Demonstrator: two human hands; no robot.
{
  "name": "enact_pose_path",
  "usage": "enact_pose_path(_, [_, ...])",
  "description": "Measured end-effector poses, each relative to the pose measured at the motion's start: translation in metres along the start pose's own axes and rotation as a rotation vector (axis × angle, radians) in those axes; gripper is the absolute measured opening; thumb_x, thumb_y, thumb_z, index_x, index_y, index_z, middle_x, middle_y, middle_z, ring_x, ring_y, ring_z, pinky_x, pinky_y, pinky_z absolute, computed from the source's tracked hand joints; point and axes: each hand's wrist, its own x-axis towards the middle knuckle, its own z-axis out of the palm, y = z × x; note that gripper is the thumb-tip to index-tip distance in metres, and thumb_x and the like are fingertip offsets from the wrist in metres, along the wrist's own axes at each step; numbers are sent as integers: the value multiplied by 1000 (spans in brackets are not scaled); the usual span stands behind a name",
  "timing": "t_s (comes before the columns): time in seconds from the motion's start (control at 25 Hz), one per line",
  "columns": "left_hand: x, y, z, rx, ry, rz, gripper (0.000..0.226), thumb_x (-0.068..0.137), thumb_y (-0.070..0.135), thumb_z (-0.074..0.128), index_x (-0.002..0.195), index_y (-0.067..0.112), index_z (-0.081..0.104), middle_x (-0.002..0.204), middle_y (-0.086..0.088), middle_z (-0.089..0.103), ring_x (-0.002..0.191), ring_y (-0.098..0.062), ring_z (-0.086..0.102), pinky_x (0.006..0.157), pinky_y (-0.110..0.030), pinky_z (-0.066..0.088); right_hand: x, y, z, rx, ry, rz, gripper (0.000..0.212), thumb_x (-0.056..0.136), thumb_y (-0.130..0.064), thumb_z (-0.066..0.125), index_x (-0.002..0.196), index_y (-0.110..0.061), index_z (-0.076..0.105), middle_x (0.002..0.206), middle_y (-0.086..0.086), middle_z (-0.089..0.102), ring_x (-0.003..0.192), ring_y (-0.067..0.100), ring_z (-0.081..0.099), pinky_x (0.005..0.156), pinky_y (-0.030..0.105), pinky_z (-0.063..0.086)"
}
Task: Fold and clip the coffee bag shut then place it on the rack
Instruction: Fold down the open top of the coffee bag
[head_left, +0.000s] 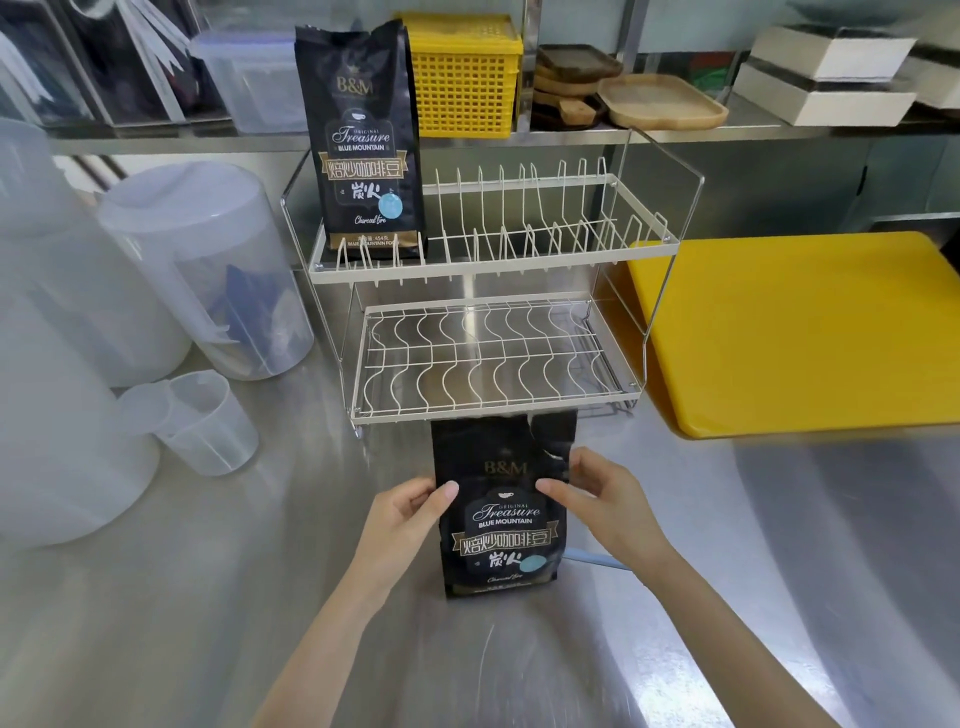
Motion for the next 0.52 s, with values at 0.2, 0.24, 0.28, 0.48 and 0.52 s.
enact_pose_path(0.2, [-2, 0, 6, 43, 134, -11, 20, 83, 23, 58, 71, 13, 69, 62, 16, 69, 65, 3, 60, 60, -6, 44, 1, -2, 9, 98, 97, 68, 17, 77, -16, 65, 66, -26, 58, 79, 14, 65, 71, 11, 61, 54, 8, 49])
enact_pose_path(0.24, [-2, 1, 7, 19, 149, -25, 18, 83, 22, 58, 70, 15, 68, 59, 20, 70, 63, 7, 62, 60, -2, 45, 2, -1, 9, 123, 109, 79, 14, 78, -16, 64, 69, -25, 59, 82, 18, 65, 74, 13, 62, 54, 8, 49])
enact_pose_path(0.28, [-1, 2, 8, 8, 154, -32, 17, 84, 22, 58, 71, 15, 67, 58, 23, 71, 63, 9, 62, 59, 0, 44, 2, 0, 10, 140, 114, 85, 10, 79, -17, 63, 74, -24, 59, 85, 22, 65, 76, 13, 62, 55, 8, 49])
enact_pose_path(0.48, [-2, 7, 10, 1, 167, -19, 15, 83, 20, 59, 69, 20, 63, 58, 27, 69, 63, 14, 60, 57, 3, 40, 1, -1, 6, 171, 104, 56, 11, 84, -15, 57, 74, -21, 56, 76, -2, 66, 67, -6, 63, 53, 3, 47])
enact_pose_path(0.52, [-2, 8, 10, -8, 192, -18, 15, 82, 19, 59, 69, 23, 63, 59, 24, 69, 63, 14, 60, 57, 3, 40, 0, 0, 6, 200, 105, 60, 12, 84, -15, 56, 74, -21, 55, 73, -4, 65, 68, -3, 63, 51, 4, 47])
